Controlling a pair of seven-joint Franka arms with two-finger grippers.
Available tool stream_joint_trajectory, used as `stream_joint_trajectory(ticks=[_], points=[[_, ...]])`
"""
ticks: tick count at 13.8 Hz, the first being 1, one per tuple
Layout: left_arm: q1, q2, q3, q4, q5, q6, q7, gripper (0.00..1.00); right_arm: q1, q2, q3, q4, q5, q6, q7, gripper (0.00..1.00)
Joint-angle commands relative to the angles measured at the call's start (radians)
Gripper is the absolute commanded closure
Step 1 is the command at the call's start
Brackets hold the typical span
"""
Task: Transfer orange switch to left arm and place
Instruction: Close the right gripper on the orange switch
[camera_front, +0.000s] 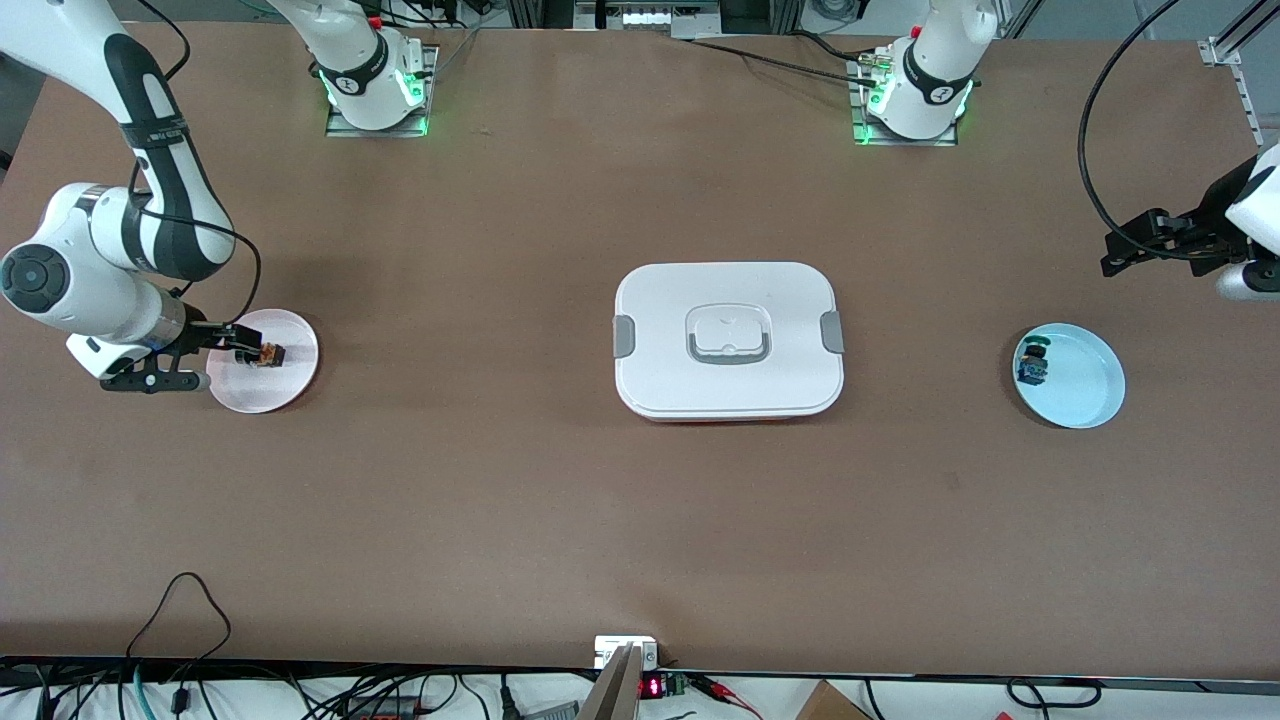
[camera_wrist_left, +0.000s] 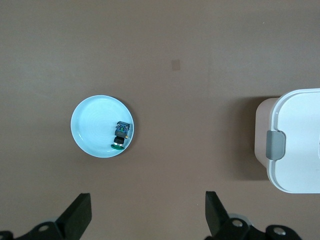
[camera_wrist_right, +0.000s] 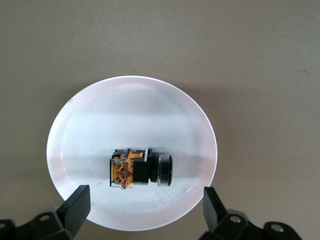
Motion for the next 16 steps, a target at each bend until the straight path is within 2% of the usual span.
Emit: stream_joint_trajectory(ticks=[1,4,16], points=[[0.015,0.012,-0.002,0.028,0.012,-0.022,0.012,0.00,-0.007,0.020,0.008,-0.016,-0.015,0.050,-0.008,0.00],[0.018,0.013,-0.002,0.030,0.011,-0.022,0.012,0.00,-0.004,0.039,0.008,-0.041,-0.015,0.121,-0.008,0.00],[0.017,0.018,-0.011,0.031,0.011,-0.022,0.011,0.00,-0.009,0.109,0.008,-0.053,-0.018,0.148,-0.010,0.00]])
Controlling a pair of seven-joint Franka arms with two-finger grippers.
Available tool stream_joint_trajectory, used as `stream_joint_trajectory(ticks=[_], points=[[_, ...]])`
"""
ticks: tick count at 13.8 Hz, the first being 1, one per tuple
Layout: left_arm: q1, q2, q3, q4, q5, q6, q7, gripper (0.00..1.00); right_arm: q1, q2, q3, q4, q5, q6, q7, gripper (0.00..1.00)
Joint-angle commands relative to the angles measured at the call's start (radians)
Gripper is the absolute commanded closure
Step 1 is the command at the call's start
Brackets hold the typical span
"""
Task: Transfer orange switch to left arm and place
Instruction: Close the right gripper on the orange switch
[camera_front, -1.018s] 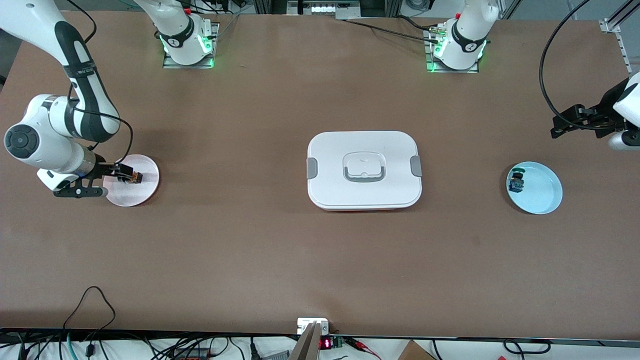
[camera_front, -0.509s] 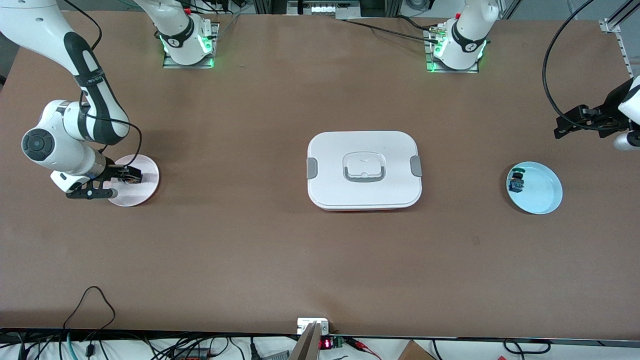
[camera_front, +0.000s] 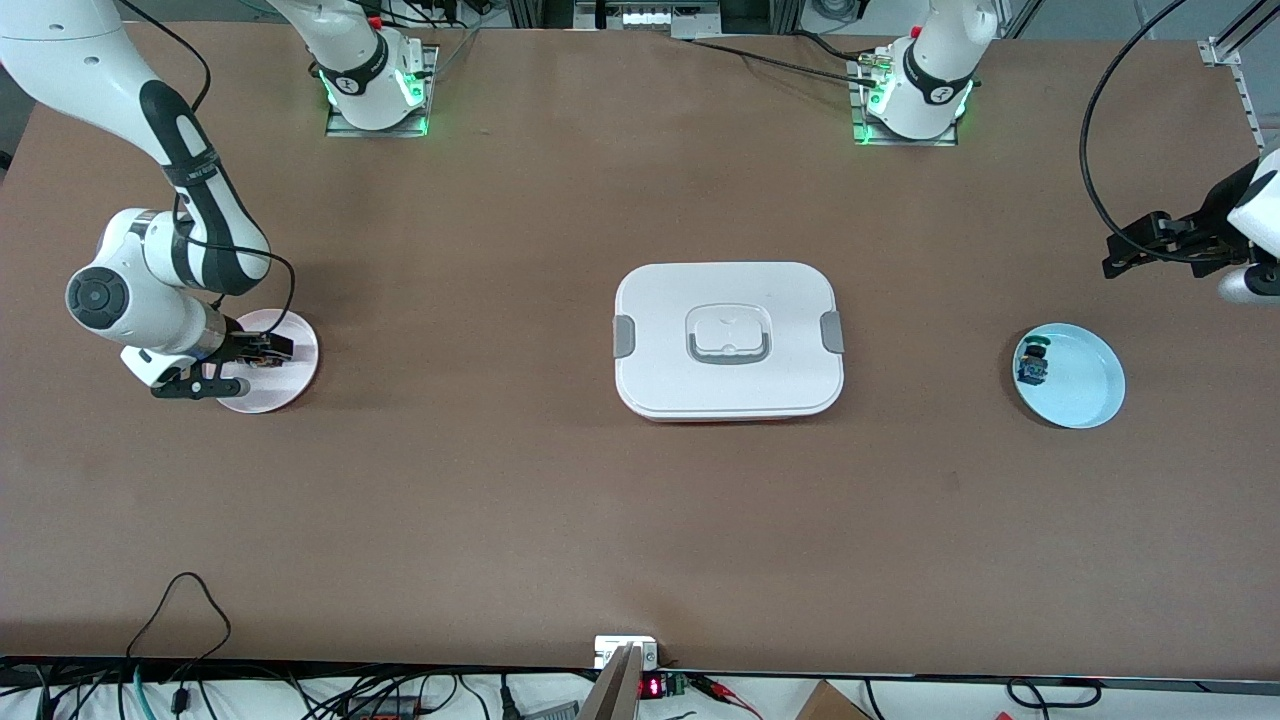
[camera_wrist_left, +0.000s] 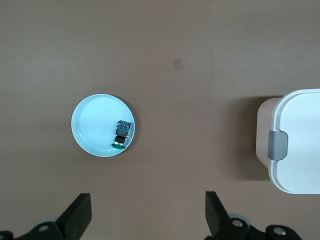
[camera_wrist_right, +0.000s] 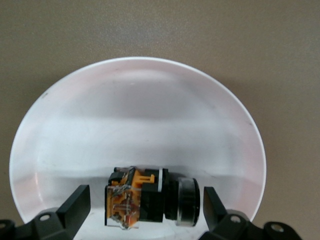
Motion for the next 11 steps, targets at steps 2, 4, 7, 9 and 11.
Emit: stream_joint_trajectory(ticks=[2,4,7,9,11], points=[[0.004,0.013,-0.004,0.031,0.011,-0.022,0.011,0.00,-0.011,0.003,0.007,-0.014,-0.016,0.019,-0.006,0.00],[0.004,0.015,-0.004,0.031,0.011,-0.022,0.011,0.00,-0.012,0.004,0.007,-0.014,-0.016,0.017,-0.006,0.00],[0.004,0.013,-0.004,0.031,0.011,-0.022,0.011,0.00,-0.012,0.003,0.007,-0.014,-0.018,0.009,-0.020,0.40],[0.002,0.015,-0.004,0.031,0.011,-0.022,0.009,0.00,-0.034,0.003,0.007,-0.015,-0.018,0.011,-0.032,0.59],[0.002,0.015,-0.004,0.031,0.011,-0.022,0.009,0.00,-0.034,-0.004,0.007,-0.014,-0.018,0.009,-0.081,0.74]])
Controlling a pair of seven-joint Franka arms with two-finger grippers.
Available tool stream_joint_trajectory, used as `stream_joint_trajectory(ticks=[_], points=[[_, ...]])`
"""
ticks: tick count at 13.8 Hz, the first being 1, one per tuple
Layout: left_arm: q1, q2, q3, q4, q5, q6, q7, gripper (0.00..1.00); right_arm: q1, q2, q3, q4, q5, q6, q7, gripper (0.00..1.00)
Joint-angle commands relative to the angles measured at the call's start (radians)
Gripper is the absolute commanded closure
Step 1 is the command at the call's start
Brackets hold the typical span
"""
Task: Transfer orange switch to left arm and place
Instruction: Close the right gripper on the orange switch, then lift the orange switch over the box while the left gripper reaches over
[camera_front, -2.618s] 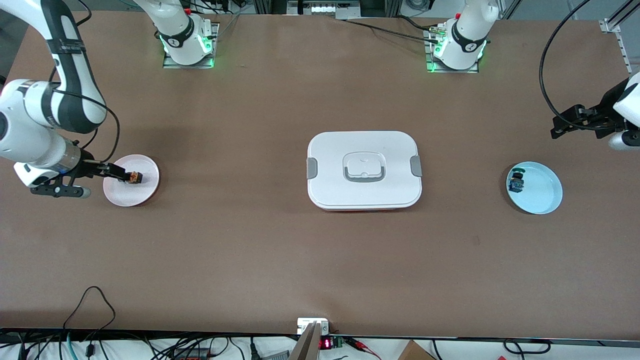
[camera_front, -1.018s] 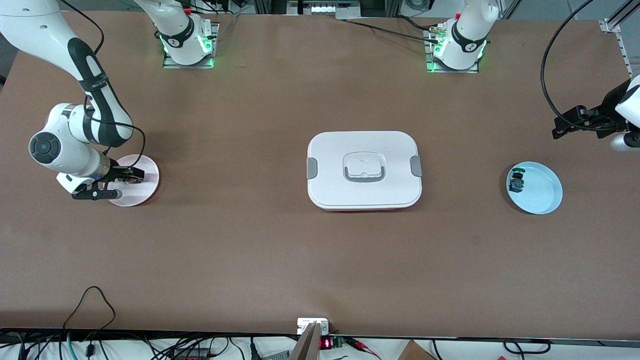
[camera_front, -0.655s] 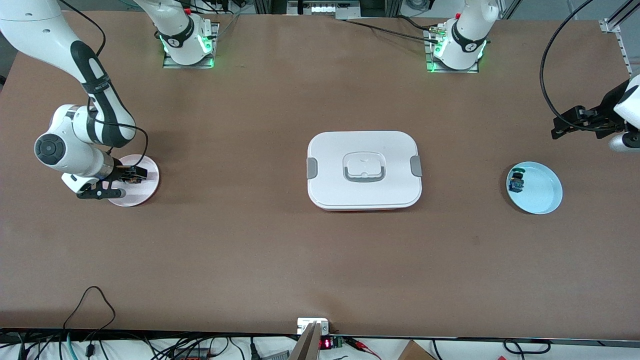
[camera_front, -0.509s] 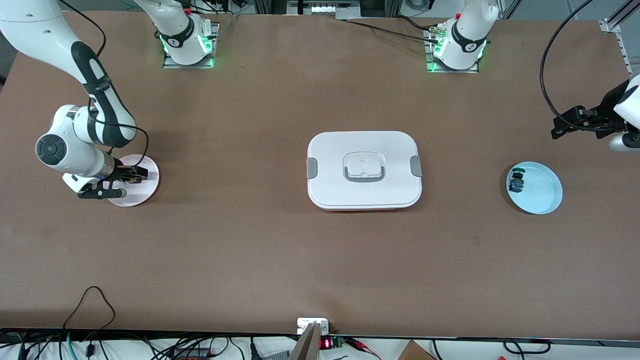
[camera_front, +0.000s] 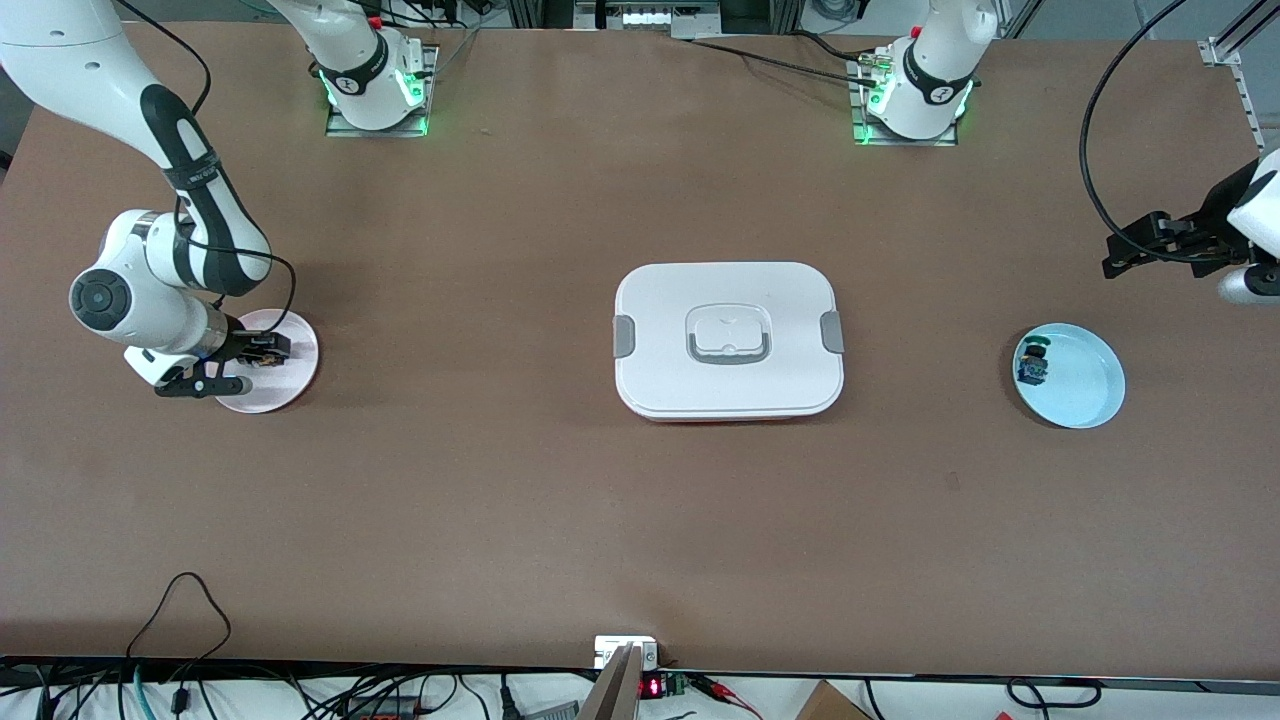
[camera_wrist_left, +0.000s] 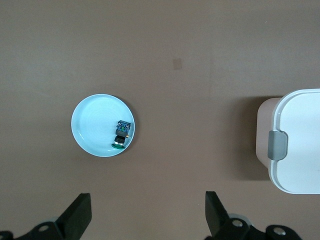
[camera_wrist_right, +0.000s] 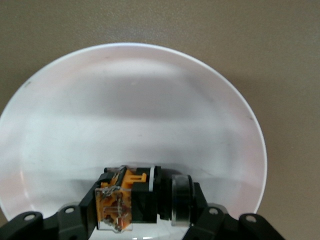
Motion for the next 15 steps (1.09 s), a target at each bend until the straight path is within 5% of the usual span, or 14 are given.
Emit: stream_joint_trajectory(ticks=[1,8,11,15], points=[[0.004,0.015,-0.004,0.031,0.011,-0.022,0.009,0.00,-0.019,-0.021,0.008,-0.012,-0.015,0.007,-0.051,0.77],[0.004,0.015,-0.004,0.031,0.011,-0.022,0.011,0.00,0.012,-0.106,0.027,0.083,-0.006,-0.159,-0.146,0.95],[0.004,0.015,-0.004,0.031,0.011,-0.022,0.011,0.00,0.014,-0.118,0.087,0.234,0.012,-0.366,-0.144,1.00],[0.004,0.015,-0.004,0.031,0.012,-0.022,0.011,0.00,0.014,-0.127,0.121,0.431,0.145,-0.587,-0.193,1.00]])
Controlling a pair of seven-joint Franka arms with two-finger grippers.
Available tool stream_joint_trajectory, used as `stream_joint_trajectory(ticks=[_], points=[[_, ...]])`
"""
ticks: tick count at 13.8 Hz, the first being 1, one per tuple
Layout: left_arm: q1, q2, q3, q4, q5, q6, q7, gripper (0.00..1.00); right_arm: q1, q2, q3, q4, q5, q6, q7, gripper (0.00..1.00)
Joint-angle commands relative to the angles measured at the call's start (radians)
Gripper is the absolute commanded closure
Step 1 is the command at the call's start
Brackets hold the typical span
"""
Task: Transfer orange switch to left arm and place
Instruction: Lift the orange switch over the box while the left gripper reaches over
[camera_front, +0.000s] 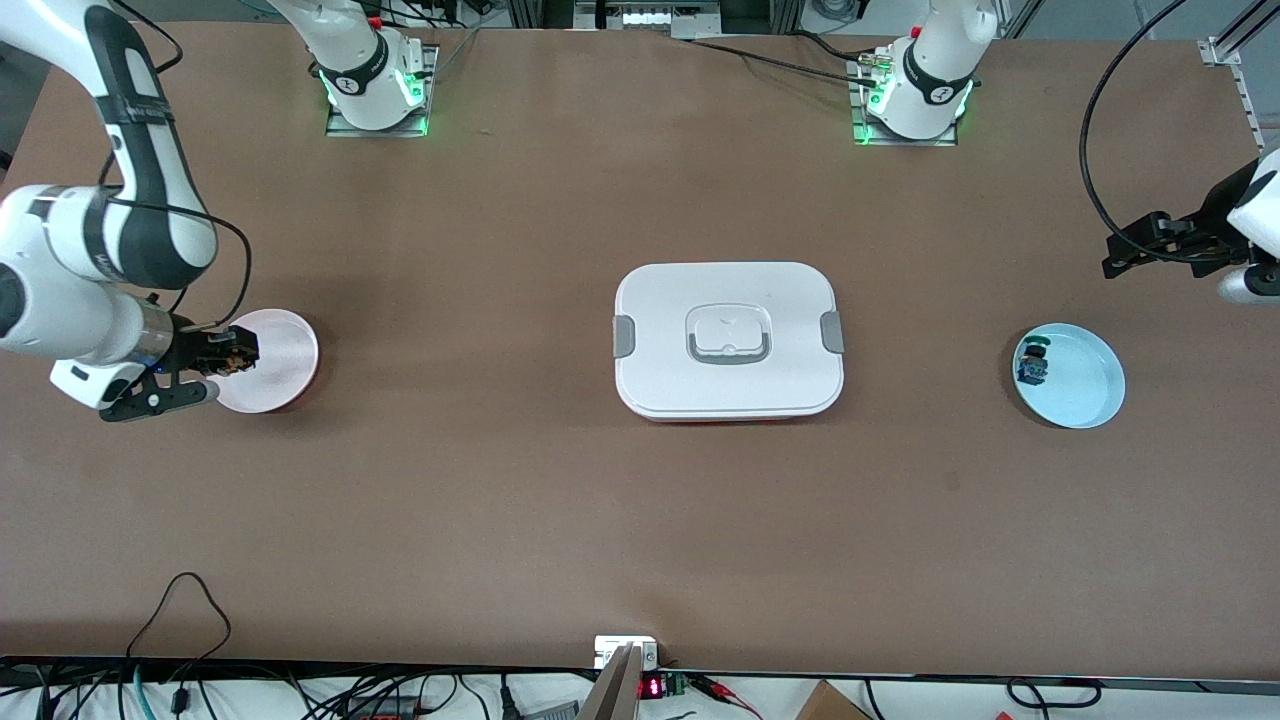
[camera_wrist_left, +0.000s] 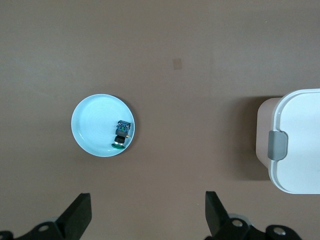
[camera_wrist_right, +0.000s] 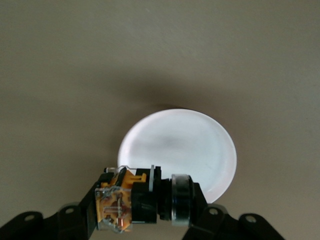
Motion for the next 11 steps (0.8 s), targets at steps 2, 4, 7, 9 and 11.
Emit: stream_joint_trajectory(ticks=[2,4,7,9,11], points=[[0.004,0.014,-0.004,0.031,0.012,-0.023,0.011,0.00,-0.004,-0.028,0.029,0.123,0.083,-0.109,-0.153,1.00],[0.004,0.014,-0.004,0.031,0.012,-0.023,0.011,0.00,-0.004,-0.071,0.065,0.135,0.089,-0.130,-0.190,1.00],[0.004,0.014,-0.004,0.031,0.011,-0.023,0.011,0.00,0.022,-0.106,0.126,0.209,0.093,-0.182,-0.193,1.00],[0.005,0.014,-0.004,0.031,0.011,-0.023,0.011,0.00,0.057,-0.124,0.131,0.240,0.194,-0.219,-0.193,1.00],[0.007,0.014,0.004,0.033,-0.050,-0.048,0.009,0.00,0.065,-0.144,0.134,0.240,0.343,-0.215,-0.201,1.00]])
